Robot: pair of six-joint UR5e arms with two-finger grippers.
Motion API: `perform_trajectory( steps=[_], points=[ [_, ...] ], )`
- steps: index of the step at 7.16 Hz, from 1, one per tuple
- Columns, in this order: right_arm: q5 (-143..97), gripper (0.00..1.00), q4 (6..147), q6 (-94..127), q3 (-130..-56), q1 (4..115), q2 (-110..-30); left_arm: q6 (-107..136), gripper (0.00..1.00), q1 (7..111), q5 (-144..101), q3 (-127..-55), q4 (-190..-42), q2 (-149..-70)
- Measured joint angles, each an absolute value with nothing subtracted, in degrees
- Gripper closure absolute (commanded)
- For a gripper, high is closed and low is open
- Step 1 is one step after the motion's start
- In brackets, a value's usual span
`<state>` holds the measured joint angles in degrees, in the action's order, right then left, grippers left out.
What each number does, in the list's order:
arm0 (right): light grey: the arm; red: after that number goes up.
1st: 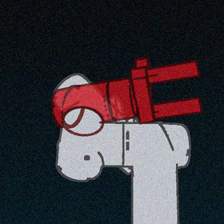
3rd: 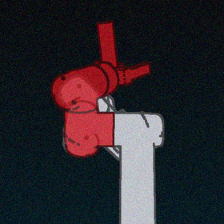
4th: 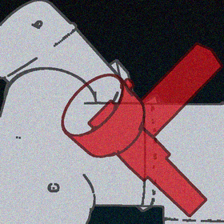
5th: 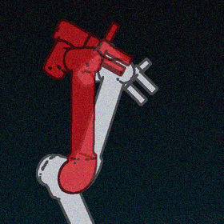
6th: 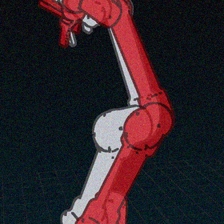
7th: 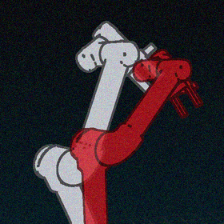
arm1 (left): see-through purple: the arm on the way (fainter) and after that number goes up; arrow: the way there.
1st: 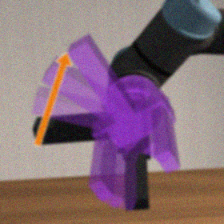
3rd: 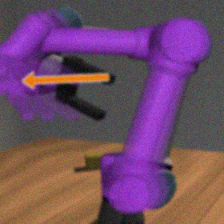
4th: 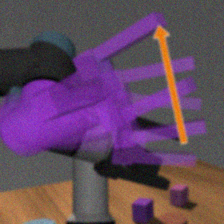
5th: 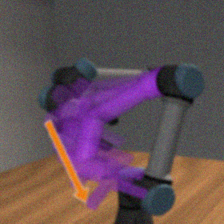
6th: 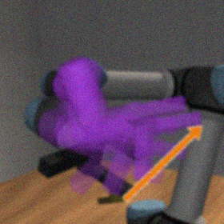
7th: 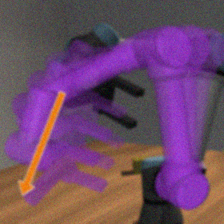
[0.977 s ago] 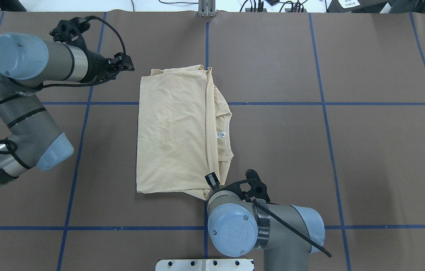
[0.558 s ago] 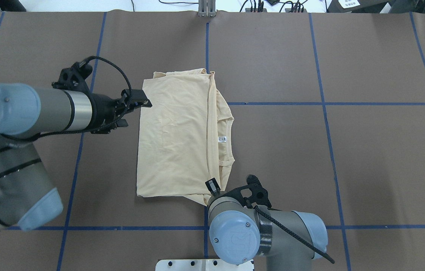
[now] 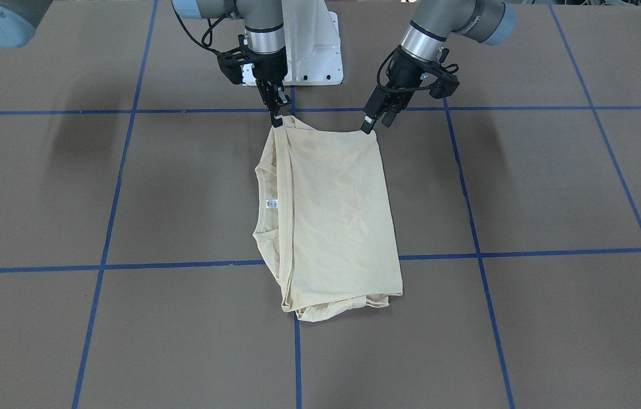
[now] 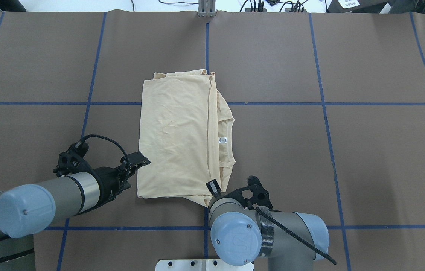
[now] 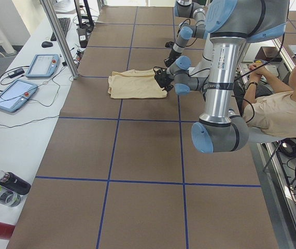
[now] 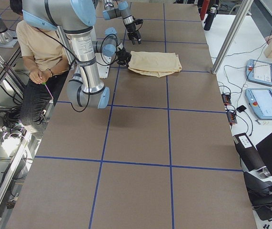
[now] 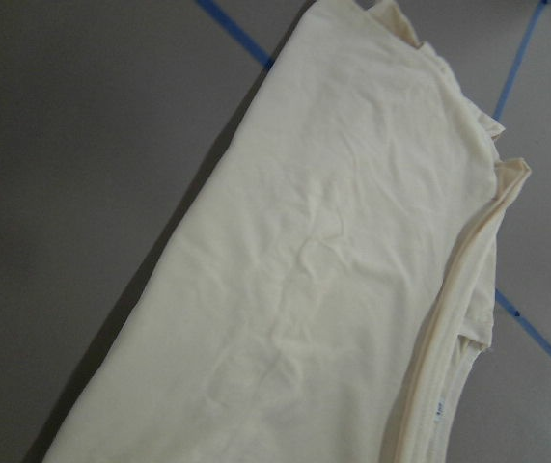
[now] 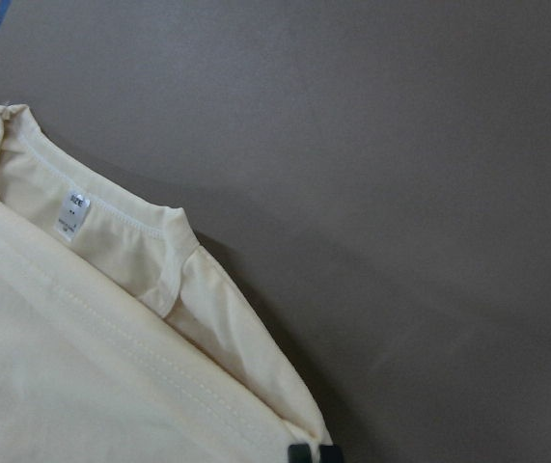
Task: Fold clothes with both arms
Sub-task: 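Lower the left gripper to the other near corner and grasp both near corners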
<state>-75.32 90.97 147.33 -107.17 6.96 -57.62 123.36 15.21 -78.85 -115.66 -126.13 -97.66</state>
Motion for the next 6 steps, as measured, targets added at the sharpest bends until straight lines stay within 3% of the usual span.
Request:
perform_trajectory(
  steps=[3, 6],
  points=[
    [-75.73, 1.00, 90.97, 147.19, -107.81, 6.75, -58.05, 125.60, 0.06, 12.93, -74.97, -115.20, -125.96, -96.15],
    [-76.25, 1.00, 91.03, 147.13, -109.20, 6.86, -58.15, 126.92, 0.21, 9.88, -71.73, -110.49, -125.71, -98.41]
  ],
)
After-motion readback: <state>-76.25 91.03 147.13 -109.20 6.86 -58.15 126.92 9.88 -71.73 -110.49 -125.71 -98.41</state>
